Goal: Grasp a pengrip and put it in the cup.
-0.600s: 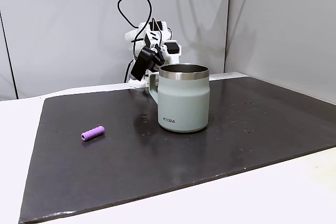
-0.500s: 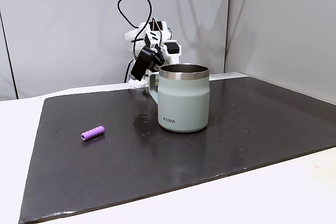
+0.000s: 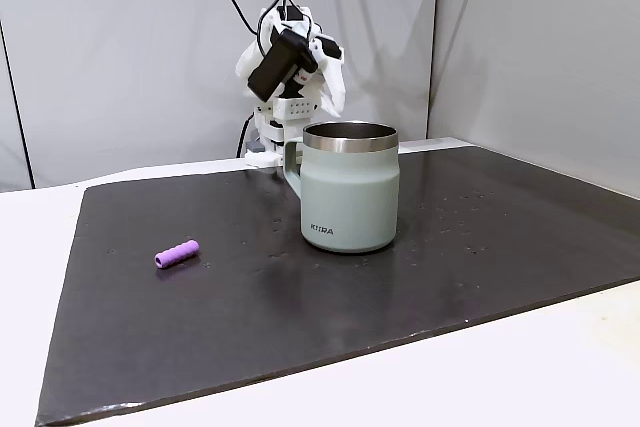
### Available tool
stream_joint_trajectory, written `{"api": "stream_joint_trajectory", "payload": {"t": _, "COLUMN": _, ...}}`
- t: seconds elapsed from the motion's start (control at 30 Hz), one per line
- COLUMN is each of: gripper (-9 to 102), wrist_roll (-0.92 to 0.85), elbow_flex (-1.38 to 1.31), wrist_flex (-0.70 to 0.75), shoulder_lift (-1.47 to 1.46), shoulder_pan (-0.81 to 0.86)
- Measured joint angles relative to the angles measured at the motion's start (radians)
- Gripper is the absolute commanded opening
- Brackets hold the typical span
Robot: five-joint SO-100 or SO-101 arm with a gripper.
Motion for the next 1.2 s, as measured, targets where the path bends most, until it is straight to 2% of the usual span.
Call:
{"api": "stream_joint_trajectory", "payload": {"t": 0.2, "gripper": 0, "wrist_roll": -0.087, "elbow_flex": -0.232, "wrist_flex": 0.043, "shoulder_lift": -0.166, "shoulder_pan": 0.005}}
{"api": "stream_joint_trajectory", "payload": {"t": 0.47, "gripper": 0, "wrist_roll": -0.259, "elbow_flex": -0.495, "wrist_flex": 0.046, "shoulder_lift": -0.506, "shoulder_pan": 0.095}}
{"api": "stream_joint_trajectory", "payload": {"t": 0.73, "gripper": 0, "wrist_roll": -0.526, "elbow_flex": -0.629, "wrist_flex": 0.046, "shoulder_lift": -0.770, "shoulder_pan": 0.225}}
{"api": "stream_joint_trajectory", "payload": {"t": 0.97, "gripper": 1, "wrist_roll": -0.604, "elbow_flex": -0.851, "wrist_flex": 0.046, "shoulder_lift": -1.008, "shoulder_pan": 0.350}}
{"api": "stream_joint_trajectory", "payload": {"t": 1.2, "gripper": 15, "wrist_roll": -0.663, "elbow_flex": -0.997, "wrist_flex": 0.054, "shoulder_lift": -1.220, "shoulder_pan": 0.480}}
